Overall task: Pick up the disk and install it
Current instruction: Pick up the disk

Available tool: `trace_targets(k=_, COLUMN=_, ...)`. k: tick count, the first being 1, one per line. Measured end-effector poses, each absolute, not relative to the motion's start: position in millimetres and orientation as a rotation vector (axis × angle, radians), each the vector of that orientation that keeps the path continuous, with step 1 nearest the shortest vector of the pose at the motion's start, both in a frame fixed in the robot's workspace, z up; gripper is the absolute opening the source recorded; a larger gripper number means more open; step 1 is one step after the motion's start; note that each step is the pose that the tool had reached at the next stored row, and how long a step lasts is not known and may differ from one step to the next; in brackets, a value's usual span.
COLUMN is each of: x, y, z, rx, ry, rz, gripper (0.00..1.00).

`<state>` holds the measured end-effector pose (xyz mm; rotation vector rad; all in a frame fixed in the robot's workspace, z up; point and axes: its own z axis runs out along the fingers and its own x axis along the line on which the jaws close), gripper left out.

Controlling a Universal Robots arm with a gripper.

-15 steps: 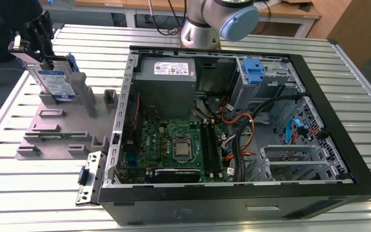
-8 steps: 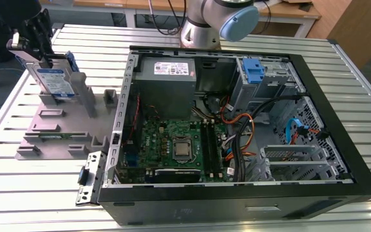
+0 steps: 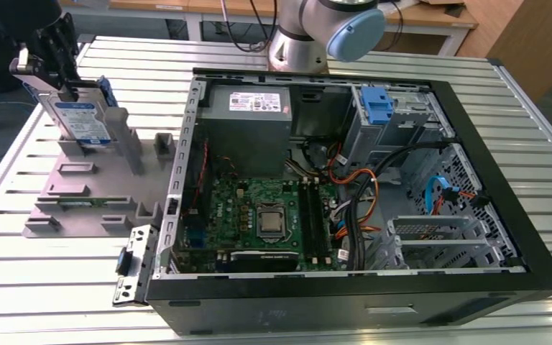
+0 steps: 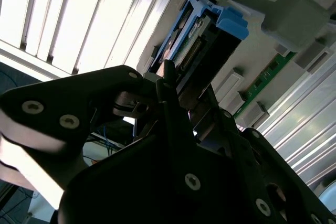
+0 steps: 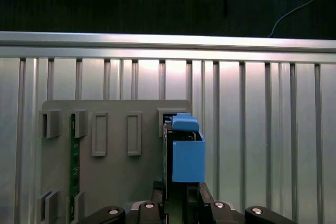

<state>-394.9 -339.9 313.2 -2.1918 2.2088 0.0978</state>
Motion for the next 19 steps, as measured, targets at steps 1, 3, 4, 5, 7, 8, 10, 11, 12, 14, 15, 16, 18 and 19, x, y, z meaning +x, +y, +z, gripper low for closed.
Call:
trace_targets(k=1, x=-394.8, y=-339.9, z=313.2, rx=-2.192, ry=2.209, rz=0.098, gripper=0.35)
trace_targets(k=3, x=-394.8, y=-339.9, z=313.2, rx=-2.192, ry=2.209, rz=0.098, gripper=0.35)
trace_targets(k=4, x=-394.9, y=-339.9, z=313.2, rx=-2.192, ry=2.209, rz=0.098, gripper=0.35)
trace_targets(k=5, x=-394.8, y=-339.9, z=313.2, rx=-2.192, ry=2.209, rz=0.098, gripper=0.35)
trace_targets(k=7, x=-394.9, y=-339.9, z=313.2, rx=-2.192, ry=2.209, rz=0.098, gripper=0.35)
trace_targets(k=8, x=-394.8, y=-339.9, z=313.2, rx=-2.192, ry=2.209, rz=0.098, gripper=0.35)
trace_targets(k=10, x=-394.8, y=-339.9, z=314.6, rx=-2.192, ry=2.209, rz=0.098, gripper=0.35)
trace_targets(k=11, x=-394.8, y=-339.9, z=316.0, rx=-2.192, ry=2.209, rz=0.098, gripper=0.35)
trace_targets(k=12, x=-394.8, y=-339.9, z=317.6, rx=-2.192, ry=2.209, rz=0.098, gripper=0.35)
trace_targets(k=14, x=-394.8, y=-339.9, z=320.6, rx=-2.192, ry=2.209, rz=0.098, gripper=0.35)
trace_targets(k=15, x=-394.9, y=-339.9, z=321.0, rx=-2.192, ry=2.209, rz=0.098, gripper=0.35)
trace_targets(k=16, x=-394.8, y=-339.9, z=320.9, rx=-2.192, ry=2.209, rz=0.097, gripper=0.35)
trace_targets(k=18, x=-394.8, y=-339.9, z=321.0, rx=-2.192, ry=2.209, rz=0.097, gripper=0.35)
trace_targets(k=19, x=-394.8, y=-339.9, z=321.1, rx=-2.192, ry=2.209, rz=0.098, gripper=0.35)
